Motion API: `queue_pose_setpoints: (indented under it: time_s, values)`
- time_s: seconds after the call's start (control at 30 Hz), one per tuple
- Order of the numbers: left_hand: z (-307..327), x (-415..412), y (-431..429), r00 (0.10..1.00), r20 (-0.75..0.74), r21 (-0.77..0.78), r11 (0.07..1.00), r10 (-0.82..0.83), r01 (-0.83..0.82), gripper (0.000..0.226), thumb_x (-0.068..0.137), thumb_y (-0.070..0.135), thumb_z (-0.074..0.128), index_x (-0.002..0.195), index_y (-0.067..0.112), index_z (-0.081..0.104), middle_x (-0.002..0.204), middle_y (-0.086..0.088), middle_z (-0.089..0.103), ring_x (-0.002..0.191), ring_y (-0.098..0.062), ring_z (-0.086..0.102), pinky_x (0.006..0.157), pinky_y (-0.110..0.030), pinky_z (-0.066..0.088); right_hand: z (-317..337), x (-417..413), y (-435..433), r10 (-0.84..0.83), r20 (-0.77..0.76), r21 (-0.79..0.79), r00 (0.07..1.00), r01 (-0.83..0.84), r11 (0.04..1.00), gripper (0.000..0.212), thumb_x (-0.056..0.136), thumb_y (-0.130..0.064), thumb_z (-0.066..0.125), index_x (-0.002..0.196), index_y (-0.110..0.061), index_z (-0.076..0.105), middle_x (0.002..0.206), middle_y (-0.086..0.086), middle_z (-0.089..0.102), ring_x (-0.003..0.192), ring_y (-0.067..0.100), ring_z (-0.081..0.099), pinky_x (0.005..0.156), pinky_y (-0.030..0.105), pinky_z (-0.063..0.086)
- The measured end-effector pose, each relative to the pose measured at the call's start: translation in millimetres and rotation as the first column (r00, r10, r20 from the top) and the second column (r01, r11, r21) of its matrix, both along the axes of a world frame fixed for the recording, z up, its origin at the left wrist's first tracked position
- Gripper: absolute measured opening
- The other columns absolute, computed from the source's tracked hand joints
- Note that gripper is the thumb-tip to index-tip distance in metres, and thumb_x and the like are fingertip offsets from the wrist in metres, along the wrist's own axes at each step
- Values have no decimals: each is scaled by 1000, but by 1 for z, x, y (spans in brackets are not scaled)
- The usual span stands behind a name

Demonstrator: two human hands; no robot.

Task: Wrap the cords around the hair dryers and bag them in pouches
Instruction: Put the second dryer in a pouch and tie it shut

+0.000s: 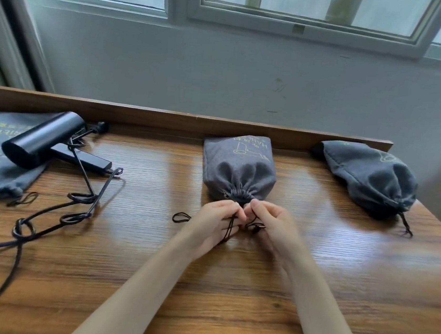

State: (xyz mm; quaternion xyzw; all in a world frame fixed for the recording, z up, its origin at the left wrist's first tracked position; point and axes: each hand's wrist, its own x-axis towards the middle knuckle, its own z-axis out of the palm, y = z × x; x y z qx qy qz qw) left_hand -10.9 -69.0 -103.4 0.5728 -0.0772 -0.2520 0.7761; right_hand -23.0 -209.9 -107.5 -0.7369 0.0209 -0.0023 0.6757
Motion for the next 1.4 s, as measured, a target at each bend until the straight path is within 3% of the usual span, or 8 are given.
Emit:
queue_pose_setpoints:
  time_s: [0.27, 0.4, 0.5, 0.6, 0.77, 1.0, 1.3, 1.4]
  values:
    - [-2, -4, 0, 998, 13, -141, 988, -61, 62, 29, 94, 9, 37, 71, 5, 53, 76, -8, 63, 76, -19, 61, 67, -19, 51, 3, 1, 5, -72, 107, -71, 992, 80, 994, 17, 84, -10, 65, 71, -19, 72, 76, 2, 62, 68, 8, 60, 60, 14, 47]
    - [-2, -6, -1, 987, 147, 116, 990, 63, -80, 33, 93, 7, 42, 63, 8, 54, 56, 2, 45, 43, -2, 36, 41, -12, 28, 6, 0, 5, 99, -52, 355, 994, -75, 932, 16, 85, -14, 58, 81, -13, 73, 63, 1, 58, 59, 12, 60, 60, 23, 49]
    - [-9, -3, 0, 842, 537, 407, 858, 52, -313, 31, 83, 23, 51, 53, 22, 57, 52, 9, 51, 52, -2, 47, 54, -18, 36, 7, 4, 6, 122, -80, 463, 989, -71, 884, 31, 91, -4, 43, 88, -15, 71, 75, -6, 66, 62, 2, 56, 57, 19, 40]
    - [-21, -4, -1, 670, 742, 504, 685, -31, -527, 31, 80, 33, 46, 62, 19, 66, 74, 5, 60, 74, -11, 57, 66, -29, 42, 3, 4, 12, 127, -72, 345, 989, -95, 934, 41, 95, 2, 32, 95, -16, 69, 66, -7, 61, 53, 2, 48, 55, 19, 38]
    - [-27, 0, 6, 463, 880, 437, 560, -104, -704, 30, 80, 29, 45, 61, 15, 64, 74, 2, 53, 67, -17, 55, 52, -28, 40, -8, 2, 14, 165, 88, -88, 982, -157, 984, 31, 97, -7, 43, 101, -28, 66, 55, -10, 54, 48, 1, 43, 43, 12, 34]
    - [-26, -2, 7, 466, 880, 421, 602, -90, -678, 25, 81, 23, 49, 66, 11, 64, 74, 0, 49, 66, -20, 53, 53, -40, 46, -21, 9, 7, 116, 267, -334, 957, -21, 942, 15, 86, -15, 60, 84, -26, 70, 56, -17, 57, 52, 1, 42, 55, 17, 36]
    - [-25, -5, 8, 445, 889, 415, 598, -106, -686, 24, 80, 24, 51, 66, 13, 67, 78, 4, 47, 66, -12, 51, 54, -26, 38, -18, 5, 8, 134, 273, -369, 953, -25, 929, 6, 79, -22, 56, 75, -21, 60, 69, -2, 59, 64, 11, 50, 63, 30, 44]
    - [-23, -3, 10, 497, 866, 420, 607, -48, -674, 24, 83, 19, 53, 64, 9, 63, 80, 3, 49, 67, -13, 50, 59, -26, 38, -11, 5, 8, 25, 250, -272, 968, 45, 961, 15, 86, -18, 52, 72, -22, 53, 62, -4, 52, 56, 5, 48, 51, 22, 40]
